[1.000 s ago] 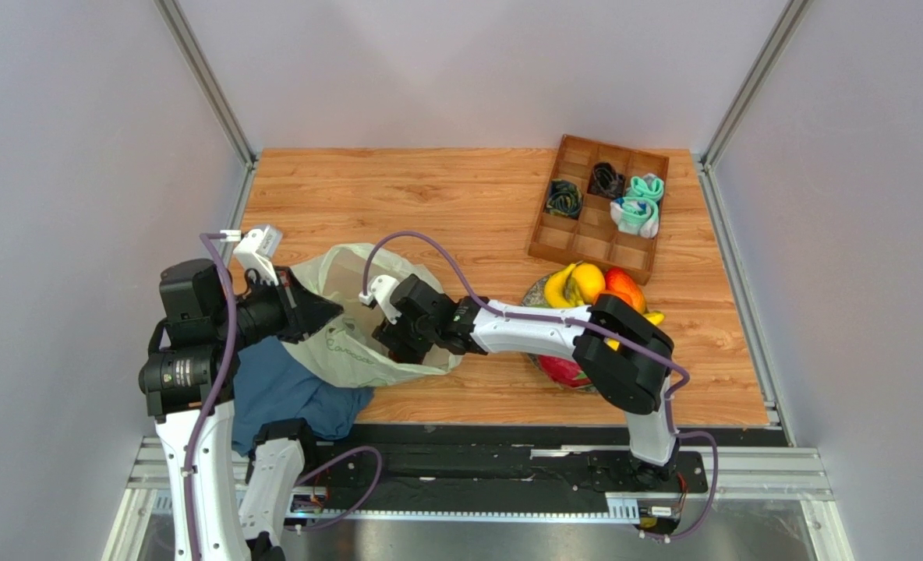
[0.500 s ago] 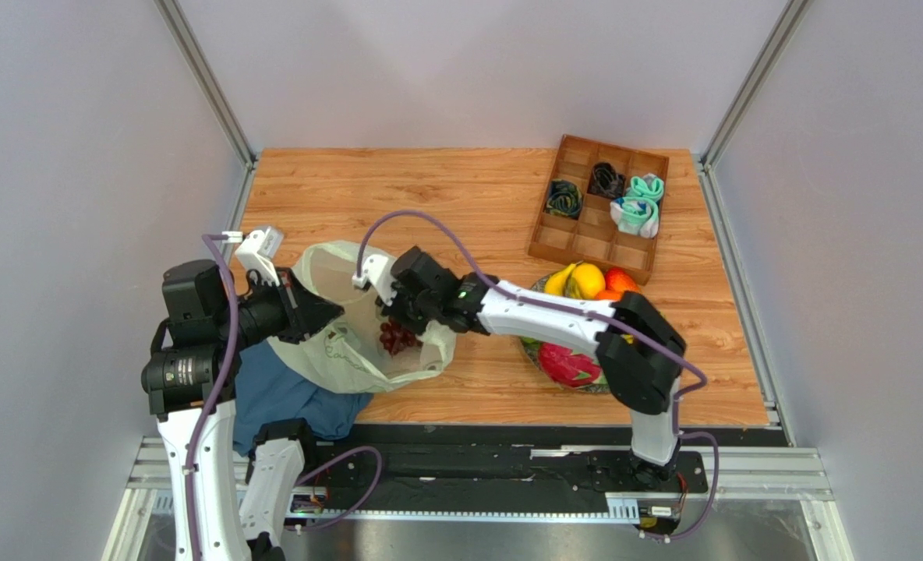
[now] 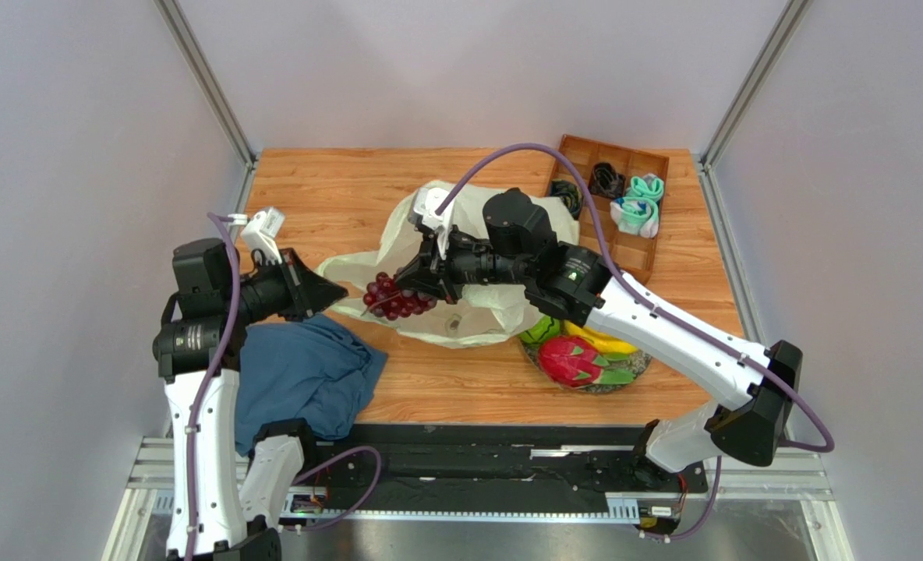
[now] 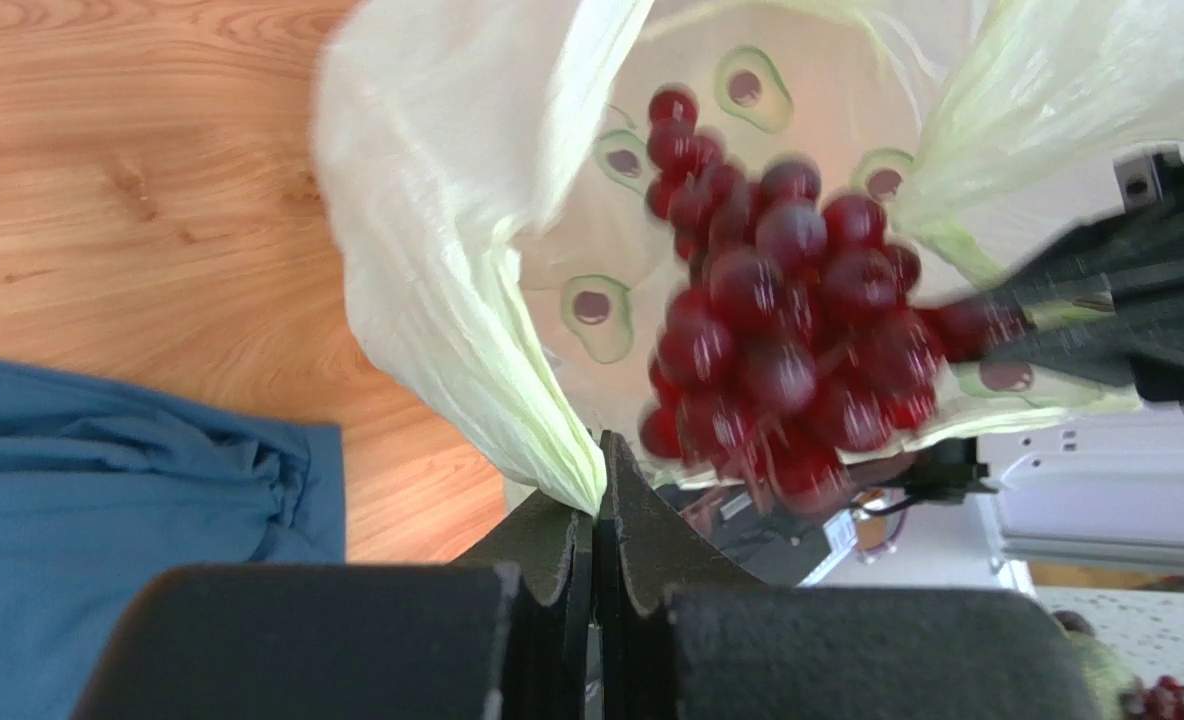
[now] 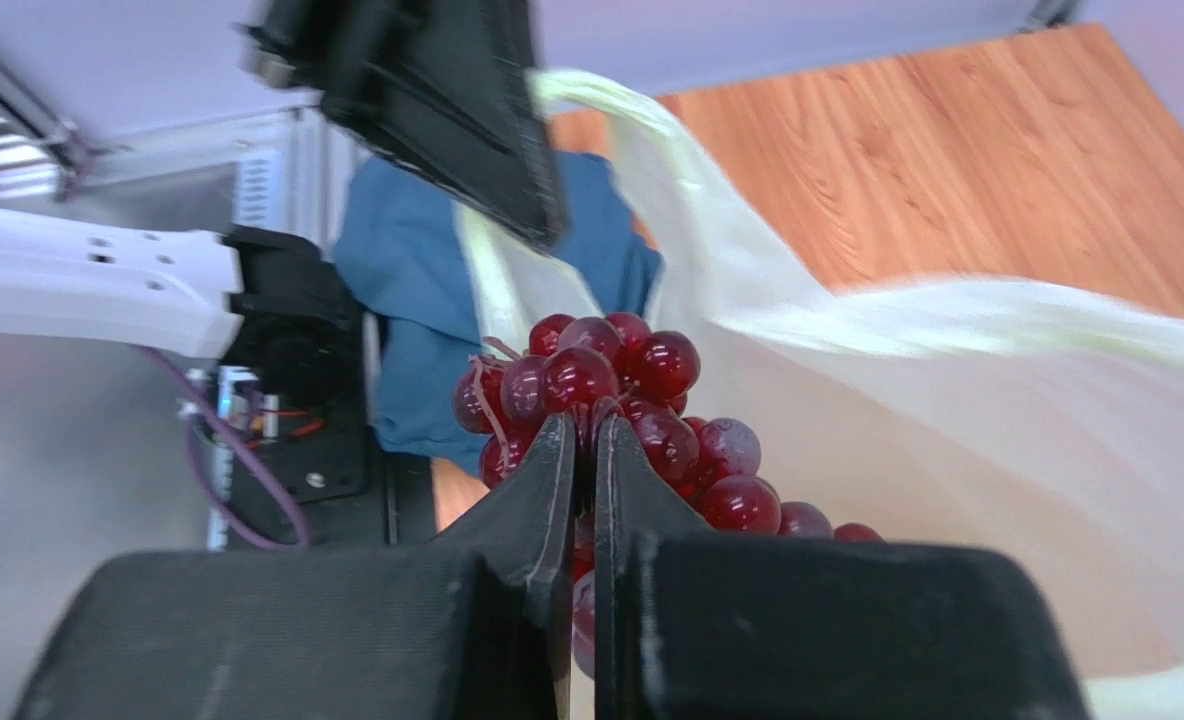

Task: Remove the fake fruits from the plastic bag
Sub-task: Place the fake fruit on the plate.

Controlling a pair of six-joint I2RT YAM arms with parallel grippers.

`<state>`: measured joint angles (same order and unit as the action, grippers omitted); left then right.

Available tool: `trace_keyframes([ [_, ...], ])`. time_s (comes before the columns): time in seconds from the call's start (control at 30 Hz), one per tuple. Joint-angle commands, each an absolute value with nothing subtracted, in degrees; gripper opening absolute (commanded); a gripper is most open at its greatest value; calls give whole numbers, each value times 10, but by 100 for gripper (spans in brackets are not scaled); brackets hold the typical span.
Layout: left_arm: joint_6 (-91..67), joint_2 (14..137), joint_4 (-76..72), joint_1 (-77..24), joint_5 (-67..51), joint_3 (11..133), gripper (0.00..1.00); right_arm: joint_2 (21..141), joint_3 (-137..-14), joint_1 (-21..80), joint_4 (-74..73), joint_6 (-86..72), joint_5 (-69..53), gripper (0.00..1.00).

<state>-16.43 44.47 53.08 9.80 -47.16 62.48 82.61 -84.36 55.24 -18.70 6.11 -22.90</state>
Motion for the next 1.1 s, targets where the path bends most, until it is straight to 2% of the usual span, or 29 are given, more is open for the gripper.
trace_keyframes([
  [0.0,-205,486,447,100,-511,611,0,842,-905,555,-128,4,-290,0],
  [0.3,-245,587,351,100,-529,664,0,895,-1052,541,-102,-55,-327,0],
  [0.57,-202,644,391,106,-439,833,0,914,-1173,481,-137,-44,-320,0],
  [0.63,-205,642,378,108,-436,858,0,880,-1162,462,-155,-14,-309,0],
  [0.8,-216,635,344,108,-427,857,0,775,-1035,367,-235,55,-295,0],
  [1.07,-218,584,295,108,-423,735,0,598,-829,233,-374,180,-244,0],
])
